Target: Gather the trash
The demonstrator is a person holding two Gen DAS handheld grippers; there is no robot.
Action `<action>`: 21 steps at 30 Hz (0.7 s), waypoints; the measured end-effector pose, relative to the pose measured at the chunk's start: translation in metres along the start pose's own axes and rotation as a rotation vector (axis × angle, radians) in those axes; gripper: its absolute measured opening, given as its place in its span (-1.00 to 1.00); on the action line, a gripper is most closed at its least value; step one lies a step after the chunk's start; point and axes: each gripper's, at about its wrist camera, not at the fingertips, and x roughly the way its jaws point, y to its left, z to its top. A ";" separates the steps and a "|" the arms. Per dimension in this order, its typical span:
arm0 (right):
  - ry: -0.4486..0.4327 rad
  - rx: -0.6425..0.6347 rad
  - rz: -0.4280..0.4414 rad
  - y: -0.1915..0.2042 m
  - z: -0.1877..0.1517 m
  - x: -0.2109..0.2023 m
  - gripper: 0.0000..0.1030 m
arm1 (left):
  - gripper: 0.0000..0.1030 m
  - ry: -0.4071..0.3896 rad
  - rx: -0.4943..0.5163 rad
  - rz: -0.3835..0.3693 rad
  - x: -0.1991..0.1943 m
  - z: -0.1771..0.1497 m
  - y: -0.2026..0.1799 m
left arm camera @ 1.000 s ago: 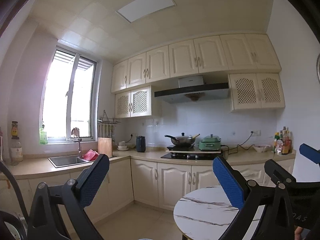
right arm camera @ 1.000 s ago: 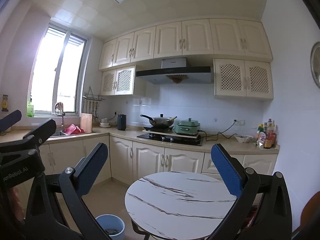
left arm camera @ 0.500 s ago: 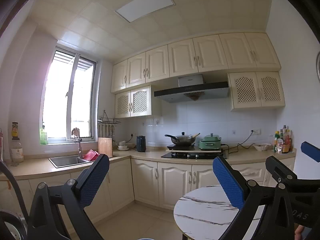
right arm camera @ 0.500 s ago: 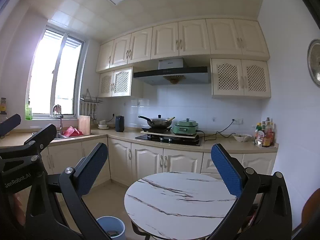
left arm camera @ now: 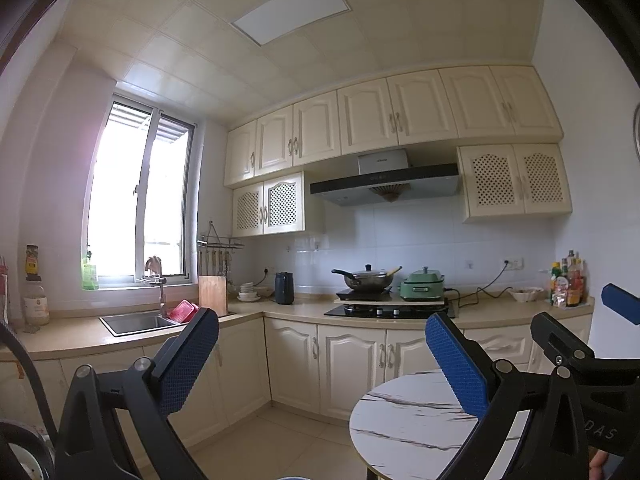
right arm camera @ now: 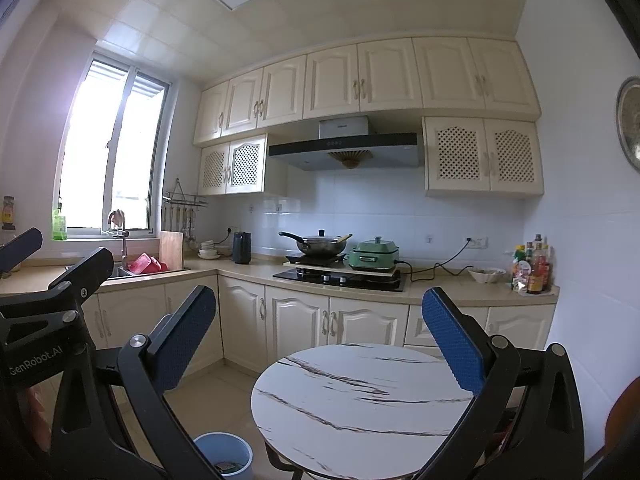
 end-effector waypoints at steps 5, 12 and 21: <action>0.001 0.000 0.000 0.000 0.000 0.000 1.00 | 0.99 -0.001 0.002 0.001 0.002 -0.001 0.001; 0.002 0.000 0.001 0.001 0.000 0.001 1.00 | 0.99 0.000 0.001 0.001 0.007 -0.004 0.005; 0.007 0.002 0.000 0.002 -0.001 0.004 1.00 | 0.99 -0.007 0.012 0.001 0.018 -0.007 0.008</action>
